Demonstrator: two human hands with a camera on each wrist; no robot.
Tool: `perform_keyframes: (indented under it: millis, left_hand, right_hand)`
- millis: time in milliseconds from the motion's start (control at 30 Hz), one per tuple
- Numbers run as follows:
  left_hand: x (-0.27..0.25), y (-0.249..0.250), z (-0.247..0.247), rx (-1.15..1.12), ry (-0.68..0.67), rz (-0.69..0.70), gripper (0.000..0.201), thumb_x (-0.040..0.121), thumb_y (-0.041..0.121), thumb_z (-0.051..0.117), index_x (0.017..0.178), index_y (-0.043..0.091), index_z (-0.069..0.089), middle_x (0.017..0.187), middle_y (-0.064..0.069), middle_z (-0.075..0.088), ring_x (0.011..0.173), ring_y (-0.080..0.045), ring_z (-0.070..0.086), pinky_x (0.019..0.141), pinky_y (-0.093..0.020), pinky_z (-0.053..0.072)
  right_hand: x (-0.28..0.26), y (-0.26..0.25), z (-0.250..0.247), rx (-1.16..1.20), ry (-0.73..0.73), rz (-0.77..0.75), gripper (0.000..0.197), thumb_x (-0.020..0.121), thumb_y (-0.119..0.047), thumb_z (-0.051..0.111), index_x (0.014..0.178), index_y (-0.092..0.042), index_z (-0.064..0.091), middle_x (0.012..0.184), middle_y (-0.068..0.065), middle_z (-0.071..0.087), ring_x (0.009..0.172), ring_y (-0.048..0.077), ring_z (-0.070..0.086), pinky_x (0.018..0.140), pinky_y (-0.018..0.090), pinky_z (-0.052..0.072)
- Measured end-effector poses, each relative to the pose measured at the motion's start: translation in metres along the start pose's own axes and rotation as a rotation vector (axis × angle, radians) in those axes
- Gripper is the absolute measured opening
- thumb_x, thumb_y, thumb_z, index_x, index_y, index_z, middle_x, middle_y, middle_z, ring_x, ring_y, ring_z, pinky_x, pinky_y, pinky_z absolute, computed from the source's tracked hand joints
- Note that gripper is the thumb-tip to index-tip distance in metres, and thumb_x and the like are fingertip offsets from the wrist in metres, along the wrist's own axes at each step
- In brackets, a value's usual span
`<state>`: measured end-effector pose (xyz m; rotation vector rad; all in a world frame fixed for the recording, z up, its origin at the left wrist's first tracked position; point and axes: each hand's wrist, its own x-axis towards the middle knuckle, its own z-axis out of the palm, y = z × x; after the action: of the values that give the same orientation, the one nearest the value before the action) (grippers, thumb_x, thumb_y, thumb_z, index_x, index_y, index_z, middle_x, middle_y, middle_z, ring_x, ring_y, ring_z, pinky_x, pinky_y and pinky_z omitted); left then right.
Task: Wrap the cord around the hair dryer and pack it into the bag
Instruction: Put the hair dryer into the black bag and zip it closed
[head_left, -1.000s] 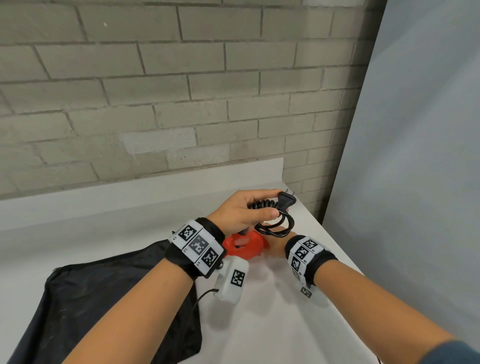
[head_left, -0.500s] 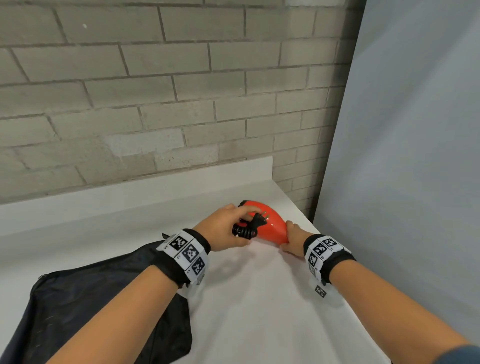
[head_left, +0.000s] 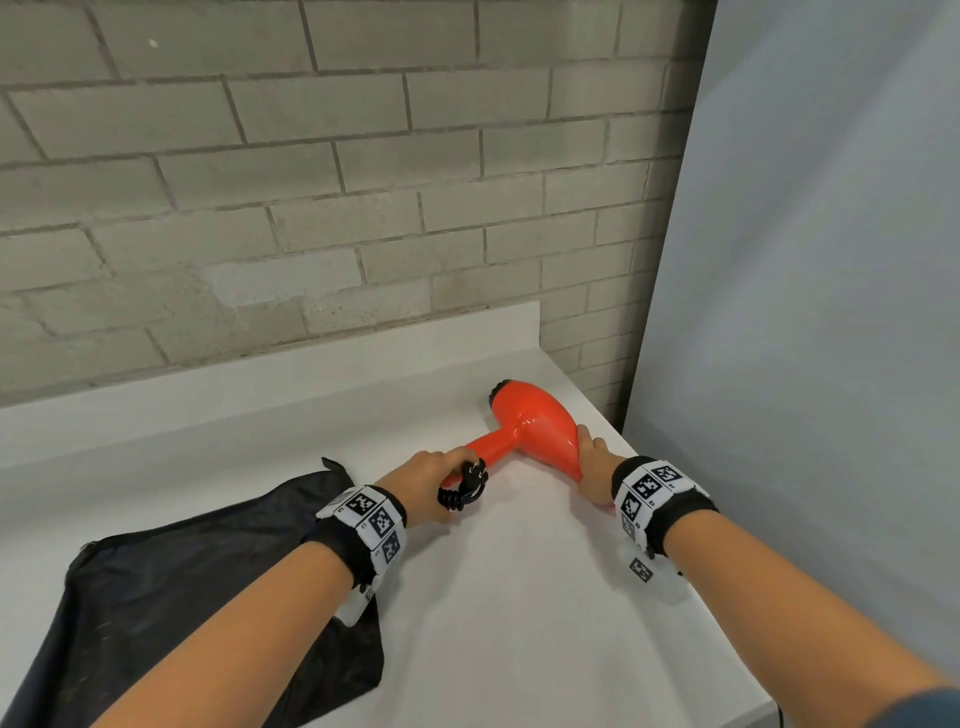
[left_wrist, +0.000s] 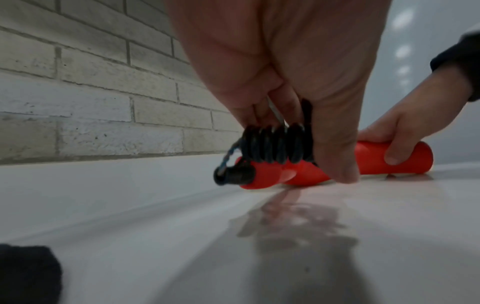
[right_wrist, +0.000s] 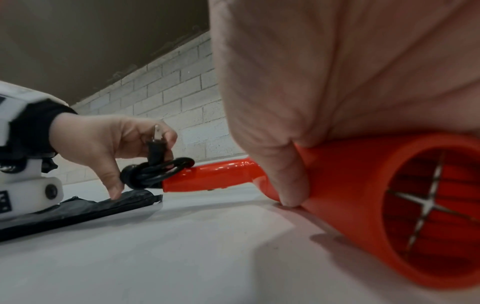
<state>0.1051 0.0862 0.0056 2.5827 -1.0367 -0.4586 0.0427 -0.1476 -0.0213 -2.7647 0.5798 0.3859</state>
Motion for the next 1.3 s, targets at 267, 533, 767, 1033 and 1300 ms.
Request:
perform_keyframes:
  millis: [267,533,767,1033,1300]
  left_hand:
    - [-0.001,-0.006,0.011,-0.045,-0.056,-0.049,0.054,0.070,0.001,0.067,0.118,0.024,0.057,0.109,-0.005,0.063,0.097,-0.017,0.056,0.084,-0.018,0.037]
    - [-0.006,0.006,-0.002,-0.003,-0.129,-0.139,0.036,0.084,0.024,0.056,0.120,0.026,0.057,0.119,-0.003,0.063,0.110,-0.020,0.056,0.087,-0.019,0.036]
    - [-0.009,0.003,0.002,-0.090,0.042,-0.177,0.041,0.085,0.021,0.057,0.126,0.025,0.052,0.127,0.000,0.057,0.116,-0.016,0.052,0.097,-0.019,0.035]
    - [-0.036,-0.015,-0.002,-0.231,0.109,-0.131,0.038,0.084,0.015,0.058,0.122,0.022,0.055,0.124,0.003,0.059,0.111,-0.009,0.054,0.086,-0.007,0.037]
    - [-0.063,-0.080,-0.039,-0.182,0.103,-0.306,0.039,0.086,0.029,0.057,0.124,0.027,0.052,0.129,-0.002,0.053,0.113,-0.018,0.052,0.098,-0.027,0.040]
  right_hand:
    - [-0.012,-0.005,0.001,-0.034,-0.041,-0.020,0.083,0.088,-0.011,0.044,0.144,-0.017,-0.016,0.135,0.015,0.031,0.106,0.038,0.056,0.093,0.045,0.046]
    - [-0.020,-0.007,-0.005,-0.061,-0.078,-0.028,0.084,0.088,-0.008,0.044,0.144,-0.013,-0.018,0.136,0.016,0.031,0.109,0.037,0.055,0.092,0.042,0.043]
    - [-0.014,-0.004,-0.012,-0.093,-0.104,-0.024,0.080,0.090,-0.009,0.045,0.144,-0.010,-0.013,0.136,0.017,0.035,0.117,0.034,0.052,0.095,0.039,0.043]
    - [-0.018,-0.053,-0.030,-0.164,0.048,-0.014,0.048,0.085,-0.018,0.050,0.130,-0.007,0.038,0.128,0.010,0.044,0.116,0.028,0.048,0.095,0.038,0.045]
    - [-0.033,-0.171,-0.013,-0.142,-0.100,-0.479,0.053,0.089,-0.031,0.049,0.138,-0.016,0.033,0.136,0.012,0.038,0.123,0.031,0.043,0.097,0.038,0.041]
